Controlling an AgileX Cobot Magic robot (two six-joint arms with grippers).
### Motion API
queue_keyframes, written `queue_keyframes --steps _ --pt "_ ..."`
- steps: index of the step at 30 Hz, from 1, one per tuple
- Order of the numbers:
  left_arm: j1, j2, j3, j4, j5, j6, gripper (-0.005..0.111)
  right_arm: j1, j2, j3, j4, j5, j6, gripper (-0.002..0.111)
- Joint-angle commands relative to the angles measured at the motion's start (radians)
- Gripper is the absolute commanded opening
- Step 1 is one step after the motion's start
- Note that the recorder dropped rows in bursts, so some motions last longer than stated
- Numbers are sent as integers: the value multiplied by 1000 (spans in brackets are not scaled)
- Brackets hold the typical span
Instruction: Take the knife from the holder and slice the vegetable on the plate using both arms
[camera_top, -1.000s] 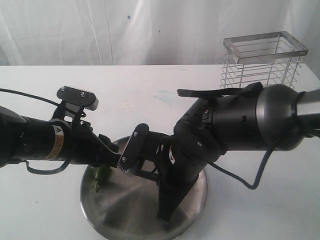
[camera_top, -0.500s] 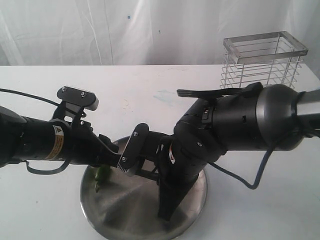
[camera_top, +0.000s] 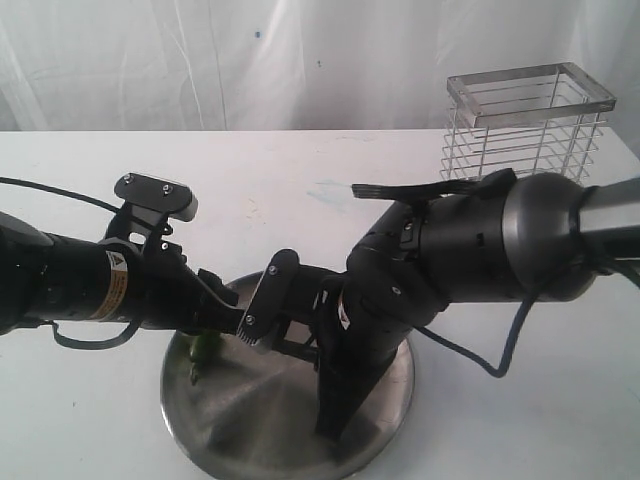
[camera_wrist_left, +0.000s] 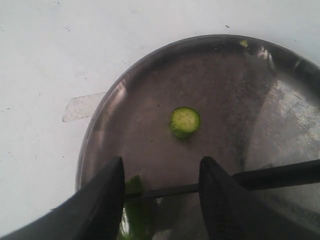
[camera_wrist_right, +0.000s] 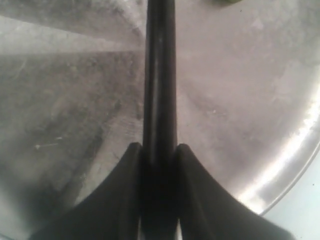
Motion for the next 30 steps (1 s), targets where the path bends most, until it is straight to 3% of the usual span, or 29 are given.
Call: queue_keyframes --steps 1,8,16,19,30 --pt "1 -12 7 13 5 -6 51 -5 11 -8 -8 -4 4 0" --pt "1 -12 7 13 10 -6 49 -5 11 -8 -8 8 4 0" --pt "1 -12 7 13 46 -4 9 -5 11 -8 -8 13 4 0" --pt "1 -10 7 13 54 -2 0 -5 11 -8 -8 17 4 0" --pt "1 71 7 13 39 27 0 -5 11 -8 -8 26 4 0"
